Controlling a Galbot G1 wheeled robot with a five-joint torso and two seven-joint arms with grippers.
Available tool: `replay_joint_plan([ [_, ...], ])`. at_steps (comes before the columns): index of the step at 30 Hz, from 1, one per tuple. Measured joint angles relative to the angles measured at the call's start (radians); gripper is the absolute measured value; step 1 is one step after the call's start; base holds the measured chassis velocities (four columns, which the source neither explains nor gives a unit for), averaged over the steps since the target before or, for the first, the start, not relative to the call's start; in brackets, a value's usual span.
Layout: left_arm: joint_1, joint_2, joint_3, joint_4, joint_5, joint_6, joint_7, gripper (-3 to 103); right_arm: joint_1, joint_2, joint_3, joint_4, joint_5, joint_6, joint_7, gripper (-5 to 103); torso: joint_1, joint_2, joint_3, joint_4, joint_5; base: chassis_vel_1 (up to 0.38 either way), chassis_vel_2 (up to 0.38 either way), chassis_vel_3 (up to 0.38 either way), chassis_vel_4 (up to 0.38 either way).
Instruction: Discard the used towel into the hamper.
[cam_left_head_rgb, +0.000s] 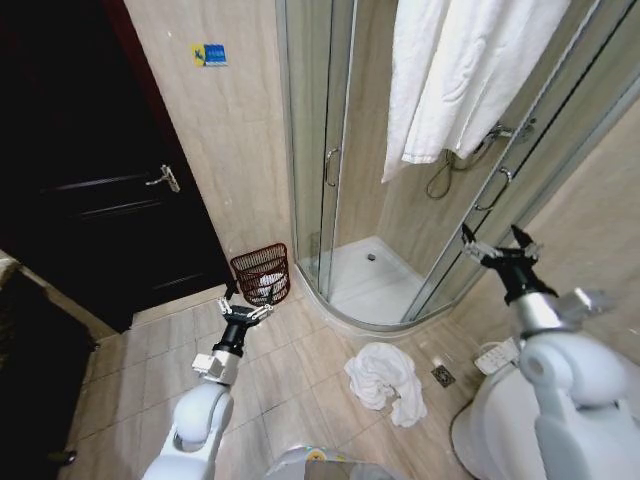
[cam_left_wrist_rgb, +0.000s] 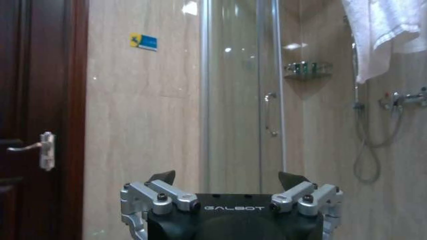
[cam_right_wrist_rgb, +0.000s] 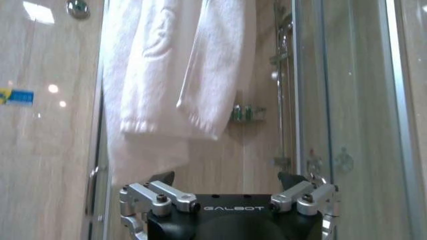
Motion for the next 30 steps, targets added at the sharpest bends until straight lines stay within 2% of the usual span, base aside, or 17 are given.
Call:
replay_joint_plan([
  [7,0.005,-0.026,-0.015,-0.006,0.023,-0.001,-0.001,100,0.148,-0.051,-0.037,-0.062,0.067,-0.023,0.005,100,0.0,0.0,0.0,-0.0007,-0.0001,0.0,0.0,0.0,0.0],
  [10,0.008,-0.046,-0.008,-0.004,0.049,-0.001,-0.003,100,0.253,-0.088,-0.068,-0.097,0.12,-0.056,0.001,100,0.0,0.0,0.0,-0.0005,-0.0002,0.0,0.0,0.0,0.0],
  [18,0.0,-0.078,0.012,0.002,0.085,0.001,-0.018,100,0.46,-0.166,-0.137,-0.214,0.15,-0.069,-0.028,100,0.0,0.0,0.0,-0.0004,-0.0002,0.0,0.0,0.0,0.0],
  [22,0.001,-0.077,0.012,-0.004,0.089,0.005,-0.027,100,0.608,-0.237,-0.237,-0.319,0.197,-0.078,-0.027,100,0.0,0.0,0.0,-0.0004,-0.0001,0.0,0.0,0.0,0.0],
  [23,0.001,-0.077,0.012,-0.004,0.089,0.005,-0.027,100,0.608,-0.237,-0.237,-0.319,0.197,-0.078,-0.027,100,0.0,0.0,0.0,-0.0004,-0.0001,0.0,0.0,0.0,0.0],
  [25,-0.001,-0.07,0.002,-0.007,0.084,0.008,-0.029,100,0.734,-0.262,-0.306,-0.396,0.201,-0.079,-0.027,100,0.0,0.0,0.0,-0.0003,0.0,0.0,0.0,0.0,0.0],
  [26,-0.001,-0.07,0.002,-0.007,0.084,0.008,-0.029,100,0.734,-0.262,-0.306,-0.396,0.201,-0.079,-0.027,100,0.0,0.0,0.0,-0.0003,0.0,0.0,0.0,0.0,0.0],
  [29,-0.008,-0.064,-0.01,-0.002,0.071,0.008,-0.029,100,0.911,-0.266,-0.404,-0.482,0.205,-0.082,-0.027,100,0.0,0.0,0.0,-0.0002,-0.0005,0.0,0.0,0.0,0.0],
  [30,-0.008,-0.064,-0.01,-0.002,0.071,0.008,-0.029,100,0.911,-0.266,-0.404,-0.482,0.205,-0.082,-0.027,100,0.0,0.0,0.0,-0.0002,-0.0005,0.0,0.0,0.0,0.0],
])
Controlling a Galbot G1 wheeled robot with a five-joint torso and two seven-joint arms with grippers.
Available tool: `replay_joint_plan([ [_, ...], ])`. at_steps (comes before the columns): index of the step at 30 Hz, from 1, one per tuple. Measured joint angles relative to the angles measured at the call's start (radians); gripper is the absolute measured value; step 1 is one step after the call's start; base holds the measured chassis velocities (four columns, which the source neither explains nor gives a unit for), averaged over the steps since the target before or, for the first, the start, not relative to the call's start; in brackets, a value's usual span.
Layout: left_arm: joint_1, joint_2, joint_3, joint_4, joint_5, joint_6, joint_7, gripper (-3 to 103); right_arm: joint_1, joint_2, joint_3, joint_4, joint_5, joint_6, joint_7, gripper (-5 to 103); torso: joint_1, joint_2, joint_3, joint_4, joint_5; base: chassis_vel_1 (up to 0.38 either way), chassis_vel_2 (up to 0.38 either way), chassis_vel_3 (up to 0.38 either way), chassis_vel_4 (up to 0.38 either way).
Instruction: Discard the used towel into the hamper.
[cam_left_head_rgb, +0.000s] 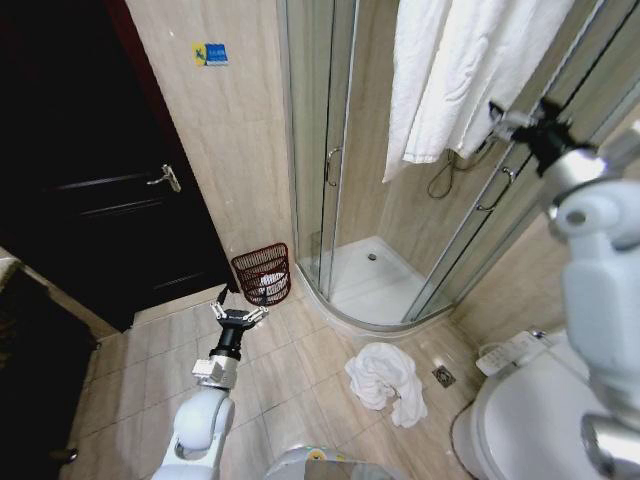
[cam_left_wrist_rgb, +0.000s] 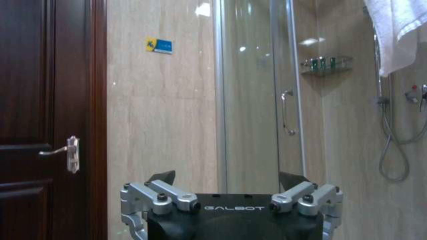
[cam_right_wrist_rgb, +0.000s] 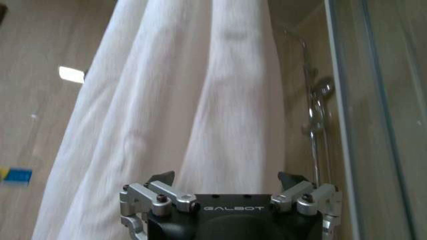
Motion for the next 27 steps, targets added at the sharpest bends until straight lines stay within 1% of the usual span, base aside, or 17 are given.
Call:
replay_joint_plan([
  [2,0.0,0.002,-0.003,0.005,-0.006,-0.001,0.0,100,0.074,0.007,-0.057,-0.036,0.001,-0.003,0.001,100,0.0,0.0,0.0,-0.0001,0.0001,0.0,0.0,0.0,0.0],
  [4,0.001,0.002,-0.003,0.006,-0.007,-0.002,0.001,100,0.095,0.011,-0.072,-0.045,0.001,-0.005,0.001,100,0.0,0.0,0.0,-0.0001,0.0006,0.0,0.0,0.0,0.0],
  [6,0.004,0.004,-0.011,0.014,-0.017,-0.009,0.003,100,0.195,0.035,-0.146,-0.087,0.004,-0.019,0.013,100,0.0,0.0,0.0,0.0,0.0001,0.0,0.0,0.0,0.0],
  [7,0.004,0.004,-0.011,0.014,-0.017,-0.009,0.003,100,0.195,0.035,-0.146,-0.087,0.004,-0.019,0.013,100,0.0,0.0,0.0,0.0,0.0001,0.0,0.0,0.0,0.0],
  [11,0.002,0.008,-0.027,0.031,-0.033,-0.025,0.007,100,0.335,0.077,-0.236,-0.148,0.003,-0.036,0.046,100,0.0,0.0,0.0,-0.0001,0.0,0.0,0.0,0.0,0.0],
  [12,0.002,0.008,-0.027,0.031,-0.033,-0.025,0.007,100,0.335,0.077,-0.236,-0.148,0.003,-0.036,0.046,100,0.0,0.0,0.0,-0.0001,0.0,0.0,0.0,0.0,0.0],
  [15,0.001,0.014,-0.041,0.036,-0.052,-0.03,0.009,100,0.435,0.118,-0.29,-0.199,-0.009,-0.05,0.092,100,0.0,0.0,0.0,-0.0001,0.0002,0.0,0.0,0.0,0.0],
  [16,0.001,0.014,-0.041,0.036,-0.052,-0.03,0.009,100,0.435,0.118,-0.29,-0.199,-0.009,-0.05,0.092,100,0.0,0.0,0.0,-0.0001,0.0002,0.0,0.0,0.0,0.0],
  [19,0.0,0.019,-0.059,0.039,-0.069,-0.038,0.015,100,0.52,0.16,-0.327,-0.251,-0.024,-0.061,0.127,100,0.0,0.0,0.0,-0.0003,0.0003,0.0,0.0,0.0,0.0],
  [20,0.0,0.019,-0.059,0.039,-0.069,-0.038,0.015,100,0.52,0.16,-0.327,-0.251,-0.024,-0.061,0.127,100,0.0,0.0,0.0,-0.0003,0.0003,0.0,0.0,0.0,0.0],
  [22,0.004,0.023,-0.072,0.044,-0.079,-0.048,0.018,100,0.589,0.195,-0.352,-0.303,-0.045,-0.065,0.142,100,0.0,0.0,0.0,0.0,0.0002,0.0,0.0,0.0,0.0],
  [23,0.004,0.023,-0.072,0.044,-0.079,-0.048,0.018,100,0.589,0.195,-0.352,-0.303,-0.045,-0.065,0.142,100,0.0,0.0,0.0,0.0,0.0002,0.0,0.0,0.0,0.0],
  [25,0.008,0.024,-0.081,0.051,-0.087,-0.058,0.019,100,0.654,0.226,-0.37,-0.35,-0.063,-0.066,0.149,100,0.0,0.0,0.0,0.0,0.0001,0.0,0.0,0.0,0.0],
  [26,0.008,0.024,-0.081,0.051,-0.087,-0.058,0.019,100,0.654,0.226,-0.37,-0.35,-0.063,-0.066,0.149,100,0.0,0.0,0.0,0.0,0.0001,0.0,0.0,0.0,0.0],
  [27,0.01,0.024,-0.083,0.054,-0.09,-0.062,0.02,100,0.686,0.239,-0.377,-0.367,-0.066,-0.068,0.156,100,0.0,0.0,0.0,0.0,0.0,0.0,0.0,0.0,0.0],
])
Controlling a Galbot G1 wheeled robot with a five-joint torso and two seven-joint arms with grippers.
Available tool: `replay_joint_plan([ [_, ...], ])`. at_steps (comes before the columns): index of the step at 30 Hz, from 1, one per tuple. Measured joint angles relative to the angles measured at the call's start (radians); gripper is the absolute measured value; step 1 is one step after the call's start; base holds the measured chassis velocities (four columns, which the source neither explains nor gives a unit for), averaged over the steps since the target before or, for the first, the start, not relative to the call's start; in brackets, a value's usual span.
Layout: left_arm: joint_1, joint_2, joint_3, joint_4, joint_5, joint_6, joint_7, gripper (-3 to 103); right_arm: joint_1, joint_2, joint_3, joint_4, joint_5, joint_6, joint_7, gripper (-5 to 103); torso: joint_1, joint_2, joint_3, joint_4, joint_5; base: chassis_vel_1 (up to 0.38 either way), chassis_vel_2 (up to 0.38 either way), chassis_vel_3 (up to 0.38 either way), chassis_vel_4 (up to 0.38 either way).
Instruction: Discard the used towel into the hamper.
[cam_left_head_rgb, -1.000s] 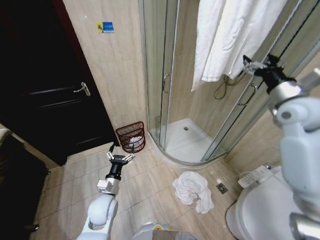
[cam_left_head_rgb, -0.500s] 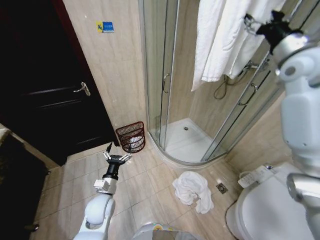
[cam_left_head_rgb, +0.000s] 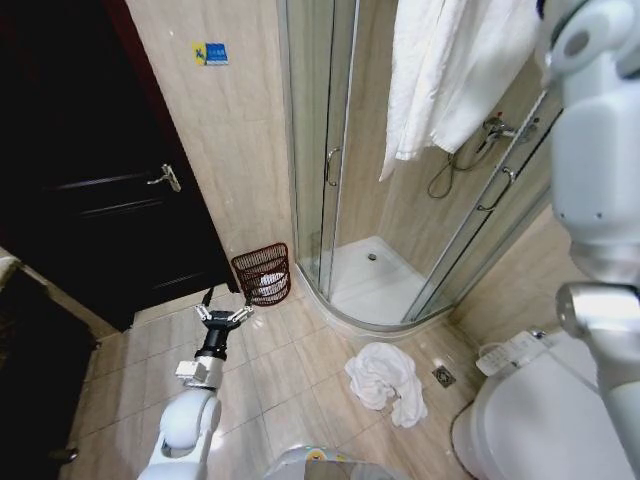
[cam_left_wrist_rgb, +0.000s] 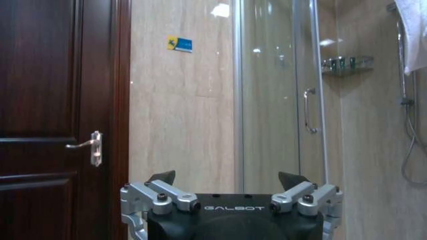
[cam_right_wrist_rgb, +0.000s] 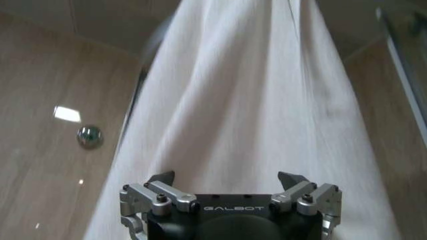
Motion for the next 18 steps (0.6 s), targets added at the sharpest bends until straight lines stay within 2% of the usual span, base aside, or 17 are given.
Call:
replay_joint_plan([
  [3,0.005,-0.001,-0.002,0.007,-0.007,-0.01,0.0,100,0.059,0.019,-0.008,-0.001,0.002,-0.038,0.041,100,0.0,0.0,0.0,0.0,-0.0001,0.0,0.0,0.0,0.0],
  [10,0.004,0.0,0.001,0.021,-0.012,-0.024,0.001,100,0.114,0.0,-0.037,0.032,0.005,-0.099,0.077,100,0.0,0.0,0.0,-0.0005,0.0005,0.0,0.0,0.0,0.0],
  [18,0.01,-0.01,0.006,0.025,-0.012,-0.039,0.001,100,0.221,0.037,-0.091,-0.101,0.008,-0.089,0.05,100,0.0,0.0,0.0,-0.0002,0.0002,0.0,0.0,0.0,0.0],
])
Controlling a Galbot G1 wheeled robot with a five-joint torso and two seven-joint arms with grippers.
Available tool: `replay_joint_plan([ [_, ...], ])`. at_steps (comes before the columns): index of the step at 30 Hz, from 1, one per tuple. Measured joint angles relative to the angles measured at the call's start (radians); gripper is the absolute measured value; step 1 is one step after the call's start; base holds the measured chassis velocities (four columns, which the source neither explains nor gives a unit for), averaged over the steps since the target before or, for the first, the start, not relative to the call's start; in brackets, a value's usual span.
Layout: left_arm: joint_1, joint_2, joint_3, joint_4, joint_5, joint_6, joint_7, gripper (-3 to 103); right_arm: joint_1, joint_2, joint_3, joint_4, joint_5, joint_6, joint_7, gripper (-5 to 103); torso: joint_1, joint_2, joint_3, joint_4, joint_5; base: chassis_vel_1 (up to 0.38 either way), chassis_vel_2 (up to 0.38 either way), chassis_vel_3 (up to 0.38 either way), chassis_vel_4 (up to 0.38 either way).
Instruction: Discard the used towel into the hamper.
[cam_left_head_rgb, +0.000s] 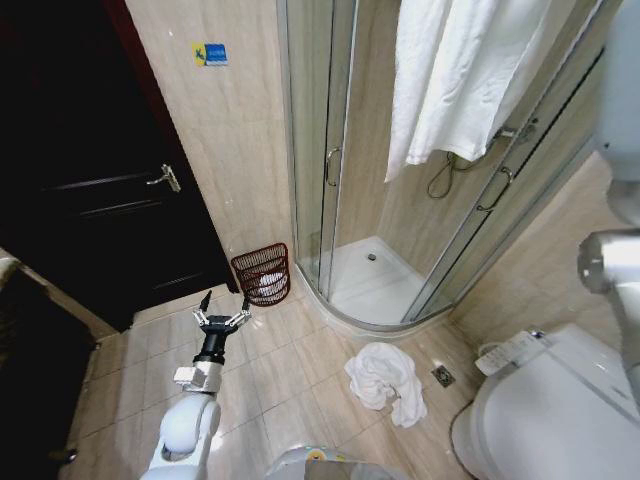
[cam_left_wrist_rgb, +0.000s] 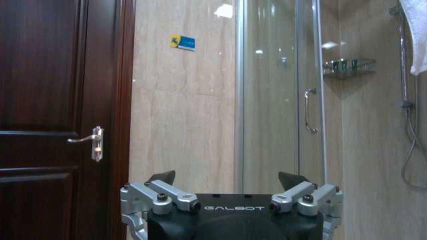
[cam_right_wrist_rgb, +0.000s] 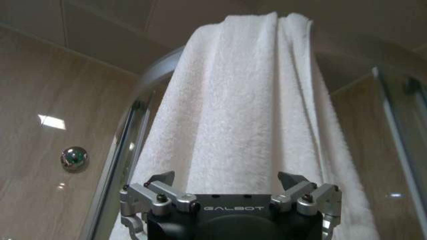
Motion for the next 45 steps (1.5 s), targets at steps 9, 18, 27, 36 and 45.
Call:
replay_joint_plan([
  [9,0.003,-0.004,-0.02,-0.003,-0.016,-0.005,-0.001,100,0.068,0.083,-0.02,-0.165,-0.064,0.015,0.009,100,0.0,0.0,0.0,0.0002,0.0,0.0,0.0,0.0,0.0],
  [18,0.003,0.005,-0.035,-0.003,-0.031,-0.011,-0.001,100,0.067,0.108,-0.013,-0.208,-0.095,0.021,0.026,100,0.0,0.0,0.0,0.0,0.0001,0.0,0.0,0.0,0.0],
  [27,0.002,0.002,-0.035,0.0,-0.033,-0.018,-0.001,100,0.063,0.109,-0.013,-0.214,-0.064,0.037,0.007,84,0.0,0.0,0.0,0.0,0.0001,0.0,0.0,0.0,0.0],
  [36,0.001,0.0,-0.037,0.0,-0.033,-0.019,-0.001,100,0.054,0.103,-0.011,-0.21,-0.058,0.041,0.008,52,0.0,0.0,0.0,0.0,0.0001,0.0,0.0,0.0,0.0],
  [45,-0.003,-0.005,-0.032,-0.002,-0.026,-0.017,0.0,100,0.055,0.096,-0.011,-0.215,-0.06,0.047,-0.002,19,0.0,0.0,0.0,0.0,0.0001,0.0,0.0,0.0,0.0],
])
